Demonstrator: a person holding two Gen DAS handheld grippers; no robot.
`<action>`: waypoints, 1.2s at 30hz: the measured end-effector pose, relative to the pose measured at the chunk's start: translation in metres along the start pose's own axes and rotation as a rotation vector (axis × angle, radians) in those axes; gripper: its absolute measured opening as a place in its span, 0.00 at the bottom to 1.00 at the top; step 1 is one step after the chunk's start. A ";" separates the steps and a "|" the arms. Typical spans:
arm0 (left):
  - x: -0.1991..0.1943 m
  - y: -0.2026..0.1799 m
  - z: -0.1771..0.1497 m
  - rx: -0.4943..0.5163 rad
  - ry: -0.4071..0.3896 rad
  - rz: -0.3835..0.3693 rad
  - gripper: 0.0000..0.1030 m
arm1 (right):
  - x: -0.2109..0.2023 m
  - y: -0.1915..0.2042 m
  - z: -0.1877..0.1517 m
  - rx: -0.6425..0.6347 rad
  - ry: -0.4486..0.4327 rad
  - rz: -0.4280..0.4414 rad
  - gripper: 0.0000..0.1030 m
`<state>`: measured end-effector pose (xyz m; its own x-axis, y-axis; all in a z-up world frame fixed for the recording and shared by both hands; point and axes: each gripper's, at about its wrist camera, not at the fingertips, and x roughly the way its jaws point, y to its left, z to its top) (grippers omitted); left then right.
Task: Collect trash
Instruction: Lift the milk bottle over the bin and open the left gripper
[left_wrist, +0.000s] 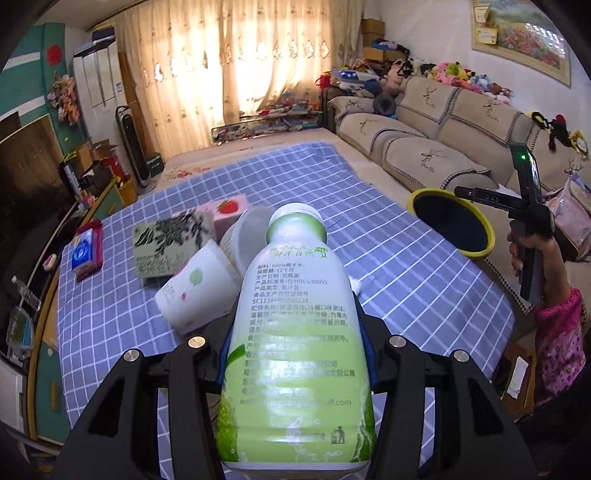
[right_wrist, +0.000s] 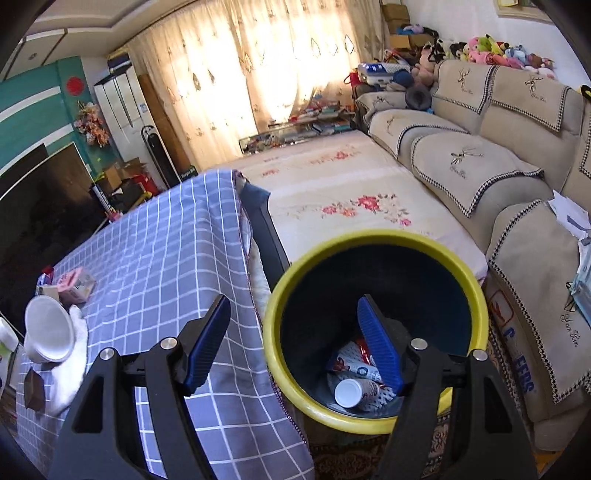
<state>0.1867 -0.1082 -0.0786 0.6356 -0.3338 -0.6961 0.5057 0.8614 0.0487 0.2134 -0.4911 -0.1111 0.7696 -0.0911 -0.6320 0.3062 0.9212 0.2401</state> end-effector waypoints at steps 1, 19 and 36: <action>0.000 -0.005 0.004 0.008 -0.007 -0.013 0.50 | -0.004 -0.004 0.000 0.008 -0.007 -0.002 0.66; 0.106 -0.178 0.119 0.214 -0.011 -0.359 0.50 | -0.062 -0.107 -0.023 0.159 -0.072 -0.149 0.66; 0.312 -0.313 0.144 0.246 0.298 -0.359 0.50 | -0.064 -0.165 -0.040 0.253 -0.042 -0.211 0.66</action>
<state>0.3106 -0.5367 -0.2081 0.2217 -0.4371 -0.8716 0.8057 0.5856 -0.0887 0.0912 -0.6220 -0.1393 0.6956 -0.2901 -0.6572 0.5865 0.7577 0.2863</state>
